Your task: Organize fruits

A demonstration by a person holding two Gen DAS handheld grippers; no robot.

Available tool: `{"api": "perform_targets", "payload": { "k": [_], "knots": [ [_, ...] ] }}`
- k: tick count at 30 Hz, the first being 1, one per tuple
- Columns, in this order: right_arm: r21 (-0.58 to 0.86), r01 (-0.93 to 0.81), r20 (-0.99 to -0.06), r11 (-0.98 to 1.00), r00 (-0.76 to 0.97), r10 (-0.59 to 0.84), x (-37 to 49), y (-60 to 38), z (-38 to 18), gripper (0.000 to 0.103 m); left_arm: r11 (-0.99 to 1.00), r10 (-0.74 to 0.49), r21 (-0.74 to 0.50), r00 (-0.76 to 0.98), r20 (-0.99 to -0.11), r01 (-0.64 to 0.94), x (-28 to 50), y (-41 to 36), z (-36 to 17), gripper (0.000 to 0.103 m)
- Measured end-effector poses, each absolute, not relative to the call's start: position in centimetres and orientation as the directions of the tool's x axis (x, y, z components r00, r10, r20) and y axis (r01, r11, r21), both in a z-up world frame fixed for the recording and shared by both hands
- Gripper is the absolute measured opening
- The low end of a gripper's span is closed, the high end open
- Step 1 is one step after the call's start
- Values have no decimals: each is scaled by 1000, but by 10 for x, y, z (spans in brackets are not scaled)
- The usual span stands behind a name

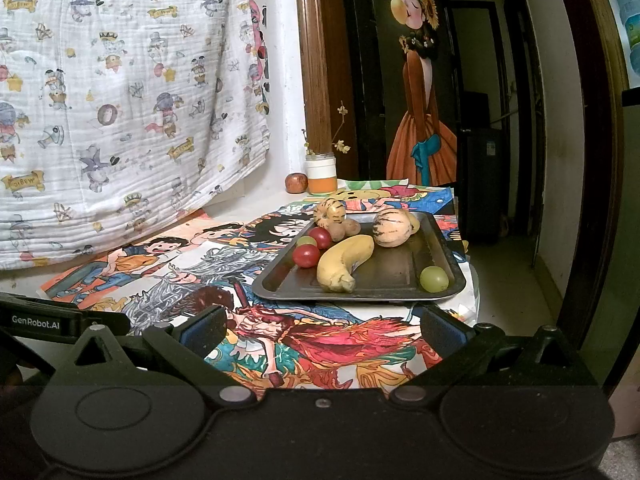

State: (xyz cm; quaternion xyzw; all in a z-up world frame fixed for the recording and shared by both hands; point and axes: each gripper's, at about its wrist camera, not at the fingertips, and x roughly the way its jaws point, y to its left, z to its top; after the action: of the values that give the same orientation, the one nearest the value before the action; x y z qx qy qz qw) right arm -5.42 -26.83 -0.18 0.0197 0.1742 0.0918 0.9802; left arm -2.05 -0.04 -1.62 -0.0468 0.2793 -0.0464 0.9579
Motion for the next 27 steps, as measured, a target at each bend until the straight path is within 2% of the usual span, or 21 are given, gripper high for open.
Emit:
{"api": "perform_targets", "payload": {
  "k": [27],
  "knots": [
    [71,-173,-338,982,922,187,-55,-268,-2,103,986,-144,-145,833,-535,77,-24,-2,-14,103]
  ]
}}
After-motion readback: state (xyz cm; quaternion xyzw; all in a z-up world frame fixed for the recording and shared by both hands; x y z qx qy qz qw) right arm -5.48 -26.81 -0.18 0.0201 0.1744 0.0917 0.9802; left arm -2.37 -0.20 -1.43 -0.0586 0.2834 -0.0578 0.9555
